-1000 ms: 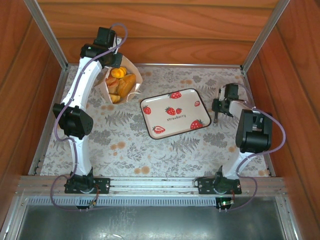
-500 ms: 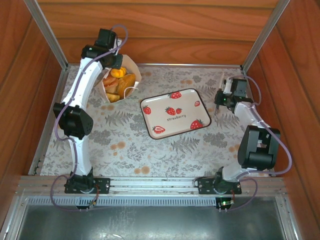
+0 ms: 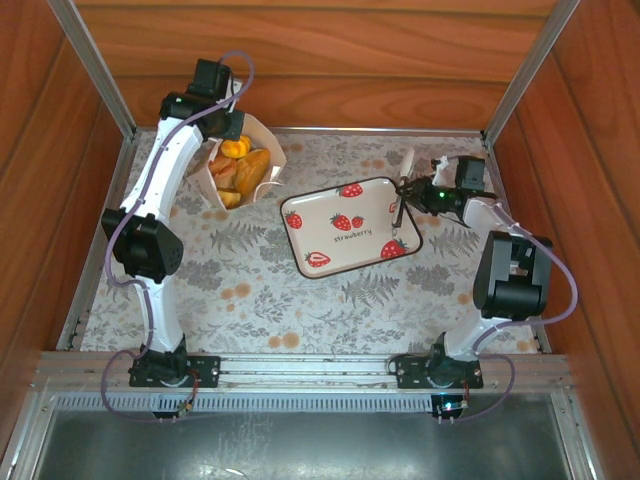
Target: Take the fake bread out of the paper bag
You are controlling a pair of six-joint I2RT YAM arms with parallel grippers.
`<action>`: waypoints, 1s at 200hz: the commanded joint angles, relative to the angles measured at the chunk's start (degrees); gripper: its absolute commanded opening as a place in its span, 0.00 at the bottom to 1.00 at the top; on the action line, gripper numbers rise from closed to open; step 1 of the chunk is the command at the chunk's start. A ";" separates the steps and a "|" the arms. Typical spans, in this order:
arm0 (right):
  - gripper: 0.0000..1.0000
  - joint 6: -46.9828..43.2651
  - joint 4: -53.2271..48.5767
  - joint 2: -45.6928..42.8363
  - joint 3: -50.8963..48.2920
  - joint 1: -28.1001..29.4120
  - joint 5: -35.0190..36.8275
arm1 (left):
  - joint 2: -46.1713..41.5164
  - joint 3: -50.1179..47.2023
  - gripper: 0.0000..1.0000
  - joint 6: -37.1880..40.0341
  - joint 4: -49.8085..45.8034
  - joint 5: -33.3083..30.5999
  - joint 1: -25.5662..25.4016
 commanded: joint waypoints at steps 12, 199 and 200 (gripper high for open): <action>0.39 4.72 3.80 0.27 0.16 0.47 -7.63 | -2.38 0.17 0.00 -1.33 0.10 -0.08 -0.09; 0.46 2.73 -8.12 -0.03 3.12 5.90 -1.45 | -1.72 0.22 0.00 -3.12 0.23 -0.27 -0.09; 0.46 2.46 -8.53 -0.21 3.25 6.05 -0.99 | -1.72 0.20 0.00 -3.12 0.25 -0.29 -0.09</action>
